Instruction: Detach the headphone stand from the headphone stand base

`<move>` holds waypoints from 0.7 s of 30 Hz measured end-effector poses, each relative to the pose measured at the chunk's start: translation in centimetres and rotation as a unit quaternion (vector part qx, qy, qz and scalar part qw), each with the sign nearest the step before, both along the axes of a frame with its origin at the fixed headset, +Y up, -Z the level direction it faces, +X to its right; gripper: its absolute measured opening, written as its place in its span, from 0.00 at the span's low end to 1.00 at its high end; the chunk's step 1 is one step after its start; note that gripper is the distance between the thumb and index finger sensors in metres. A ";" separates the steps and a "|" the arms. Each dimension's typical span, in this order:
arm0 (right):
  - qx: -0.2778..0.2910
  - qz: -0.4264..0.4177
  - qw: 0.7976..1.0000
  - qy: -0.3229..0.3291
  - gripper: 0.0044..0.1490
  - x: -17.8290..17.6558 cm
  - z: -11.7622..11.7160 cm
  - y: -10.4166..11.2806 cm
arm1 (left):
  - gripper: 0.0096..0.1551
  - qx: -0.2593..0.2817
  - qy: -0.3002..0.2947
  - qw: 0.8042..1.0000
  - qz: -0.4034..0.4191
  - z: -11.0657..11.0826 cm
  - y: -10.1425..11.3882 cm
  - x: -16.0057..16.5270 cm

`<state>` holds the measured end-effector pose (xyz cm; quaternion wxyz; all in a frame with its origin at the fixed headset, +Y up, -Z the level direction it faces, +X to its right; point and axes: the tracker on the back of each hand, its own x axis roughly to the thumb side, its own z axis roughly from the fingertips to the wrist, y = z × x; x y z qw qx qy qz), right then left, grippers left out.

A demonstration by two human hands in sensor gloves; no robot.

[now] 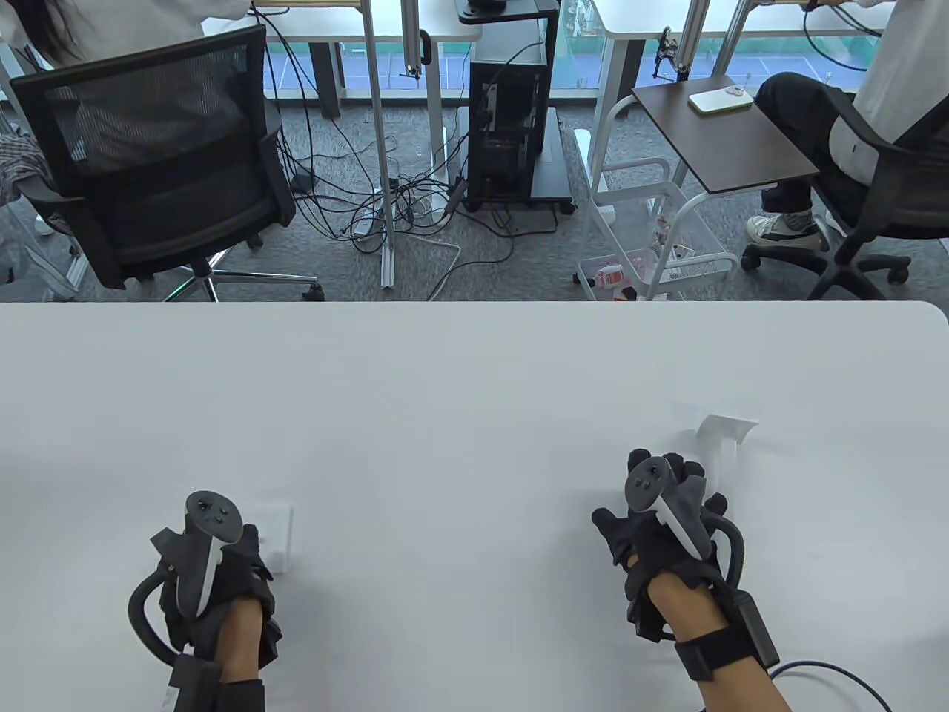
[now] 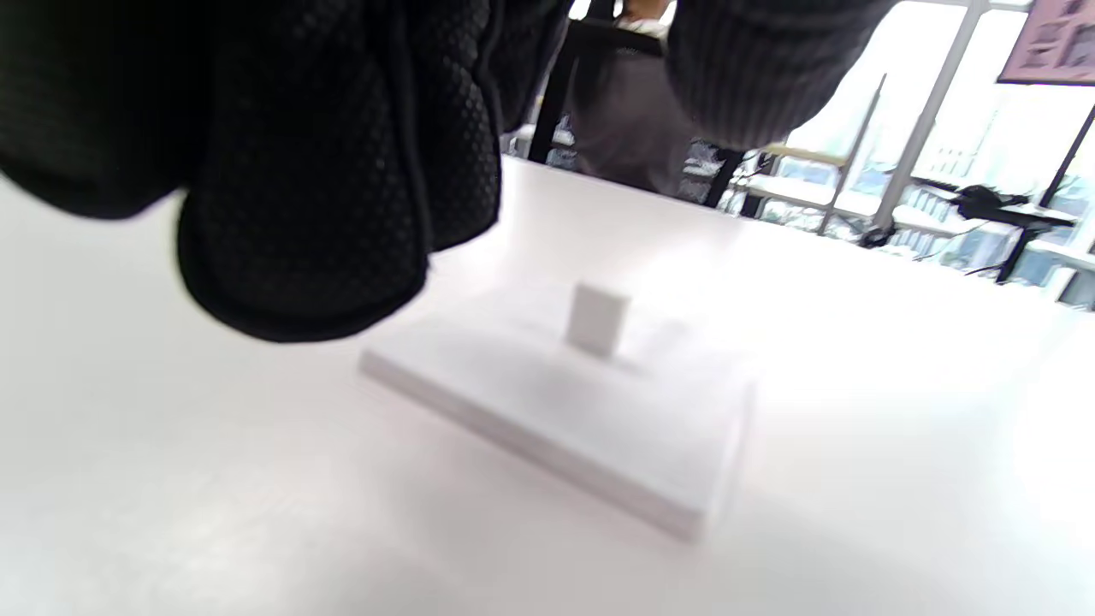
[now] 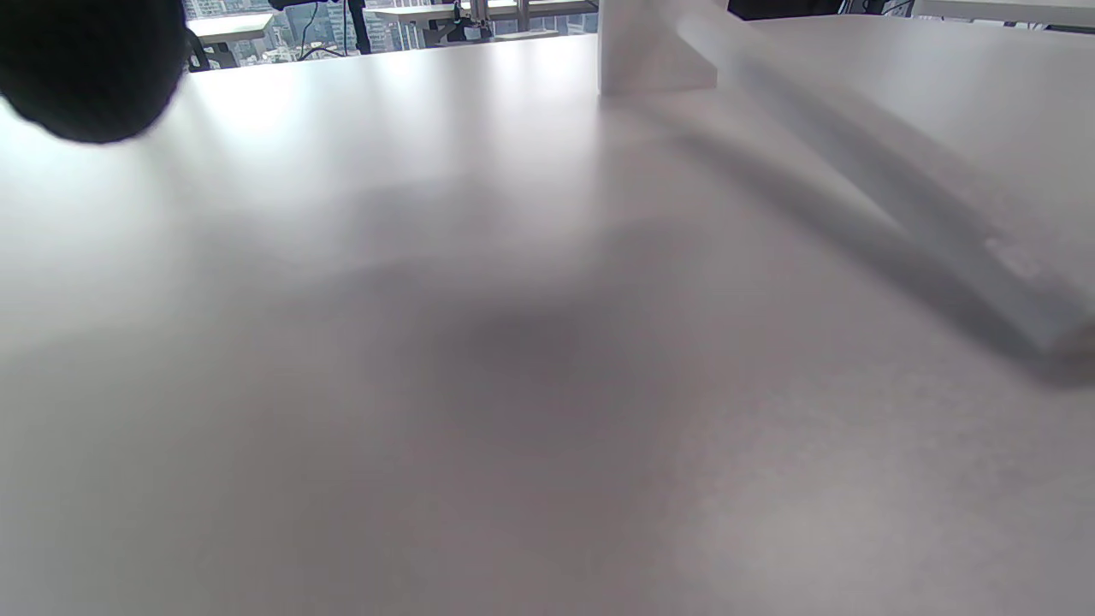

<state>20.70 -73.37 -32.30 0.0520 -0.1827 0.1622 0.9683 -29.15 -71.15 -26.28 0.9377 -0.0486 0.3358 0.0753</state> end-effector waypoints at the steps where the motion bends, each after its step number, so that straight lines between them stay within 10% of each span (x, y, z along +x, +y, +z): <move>1: -0.001 0.001 1.000 0.002 0.58 -0.1 0.0 0.0 | 0.46 0.008 -0.013 1.000 -0.002 0.1 0.4 0.8; 21: -0.030 -0.001 0.999 0.021 0.61 -0.1 0.5 0.1 | 0.46 0.052 -0.312 0.949 -0.007 2.4 2.2 16.5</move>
